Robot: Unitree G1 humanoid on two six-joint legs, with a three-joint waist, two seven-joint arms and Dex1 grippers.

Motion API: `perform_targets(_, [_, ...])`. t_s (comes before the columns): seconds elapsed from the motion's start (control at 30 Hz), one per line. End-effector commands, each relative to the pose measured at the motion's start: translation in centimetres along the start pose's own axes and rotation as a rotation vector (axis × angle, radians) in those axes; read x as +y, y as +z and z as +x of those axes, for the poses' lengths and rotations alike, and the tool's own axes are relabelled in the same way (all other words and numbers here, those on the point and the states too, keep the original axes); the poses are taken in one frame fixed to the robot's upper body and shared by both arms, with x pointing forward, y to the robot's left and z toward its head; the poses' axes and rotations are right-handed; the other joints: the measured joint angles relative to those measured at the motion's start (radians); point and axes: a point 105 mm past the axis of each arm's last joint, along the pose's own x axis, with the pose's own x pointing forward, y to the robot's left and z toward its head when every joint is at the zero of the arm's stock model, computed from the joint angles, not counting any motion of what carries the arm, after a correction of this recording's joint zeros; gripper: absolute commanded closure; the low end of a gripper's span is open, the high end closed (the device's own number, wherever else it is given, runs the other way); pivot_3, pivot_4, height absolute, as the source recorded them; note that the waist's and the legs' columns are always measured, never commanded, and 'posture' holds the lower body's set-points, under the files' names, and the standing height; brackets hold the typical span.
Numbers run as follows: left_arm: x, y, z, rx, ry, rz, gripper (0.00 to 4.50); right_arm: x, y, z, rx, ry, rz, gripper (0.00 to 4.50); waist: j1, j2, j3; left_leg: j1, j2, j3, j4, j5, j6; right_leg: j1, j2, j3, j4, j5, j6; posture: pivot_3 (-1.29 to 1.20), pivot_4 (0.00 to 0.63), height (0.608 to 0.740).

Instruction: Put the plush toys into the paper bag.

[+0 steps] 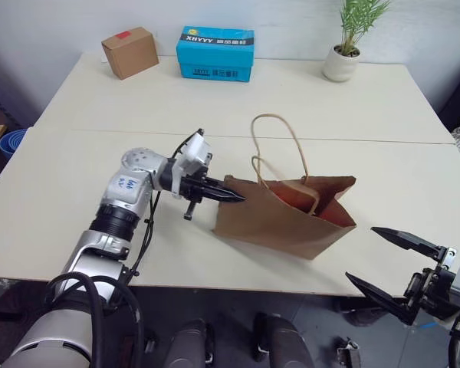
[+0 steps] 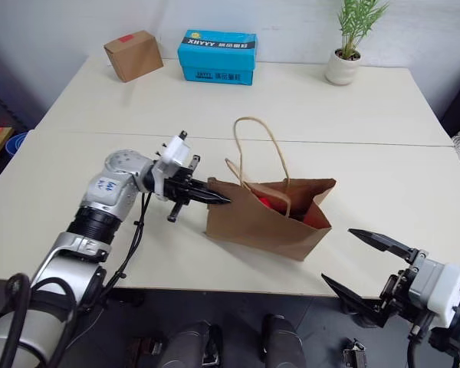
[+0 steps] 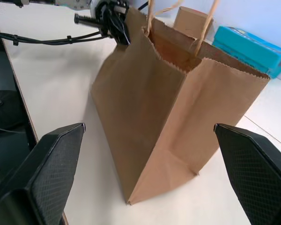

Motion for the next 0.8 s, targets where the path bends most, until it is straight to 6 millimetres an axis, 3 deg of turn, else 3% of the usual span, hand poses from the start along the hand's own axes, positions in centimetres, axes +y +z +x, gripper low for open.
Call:
perform_targets(0.03, [-0.3,-0.1,-1.1,0.04,-0.061,0.035,4.48,-0.1,1.2,-0.3,-0.024,-0.03,-0.055,0.0,0.001,0.0,0.0,0.0,0.0,0.0,0.0,0.0,0.0,0.0,0.0,0.0,0.0,0.0,0.0,0.0,0.15,0.74])
perform_targets(0.07, [-0.1,-0.1,-1.3,0.036,-0.048,0.033,4.48,0.0,1.2,-0.3,-0.025,-0.032,-0.053,0.0,0.001,0.0,0.0,0.0,0.0,0.0,0.0,0.0,0.0,0.0,-0.001,0.0,0.0,0.0,0.0,0.0,0.15,0.74])
perform_targets(0.17, [0.0,0.9,-1.9,-0.003,-0.018,0.019,3.89,0.5,0.9,-0.4,-0.035,-0.006,0.038,0.0,0.003,0.0,0.0,0.0,0.0,-0.001,0.0,-0.001,0.001,0.0,-0.001,0.001,0.0,0.0,0.0,0.0,0.15,0.74])
perform_targets(0.33, [-1.2,2.1,-4.3,-0.03,0.119,0.06,2.33,-0.6,0.7,-1.1,-0.024,-0.003,0.019,0.0,-0.002,0.0,0.0,-0.001,0.0,-0.002,0.0,-0.001,0.002,0.0,-0.003,0.003,0.0,0.0,0.0,0.0,0.15,0.74])
perform_targets(0.57, [-4.4,1.8,-11.6,0.043,0.537,0.038,0.09,-4.7,0.5,-2.6,0.034,0.01,0.0,0.0,-0.019,0.001,0.0,0.0,0.002,-0.004,0.0,-0.001,0.0,0.001,-0.005,0.003,0.0,0.0,-0.001,0.0,0.15,0.74])
perform_targets(0.6, [-4.9,1.8,-12.4,0.051,0.584,0.035,0.01,-5.1,0.6,-2.8,0.042,0.021,-0.017,0.0,-0.019,0.001,0.0,0.0,0.002,-0.004,0.0,-0.001,0.0,0.001,-0.005,0.003,-0.001,0.0,-0.001,0.0,0.15,0.74])
perform_targets(0.7, [-8.8,-0.4,-15.3,0.227,0.713,-0.038,0.01,-6.2,0.4,-3.3,0.111,0.136,-0.052,0.0,-0.021,0.002,0.001,0.003,0.002,-0.004,0.0,-0.003,0.0,0.004,-0.006,0.003,-0.002,-0.001,-0.001,0.0,0.15,0.74])
perform_targets(0.8, [-11.5,-1.0,-16.0,0.337,0.742,-0.058,0.01,-7.1,0.0,-3.4,0.166,0.23,-0.078,0.0,-0.022,0.002,0.001,0.011,0.002,-0.004,-0.007,-0.004,0.0,0.011,-0.007,0.004,-0.011,-0.001,-0.002,0.0,0.15,0.74])
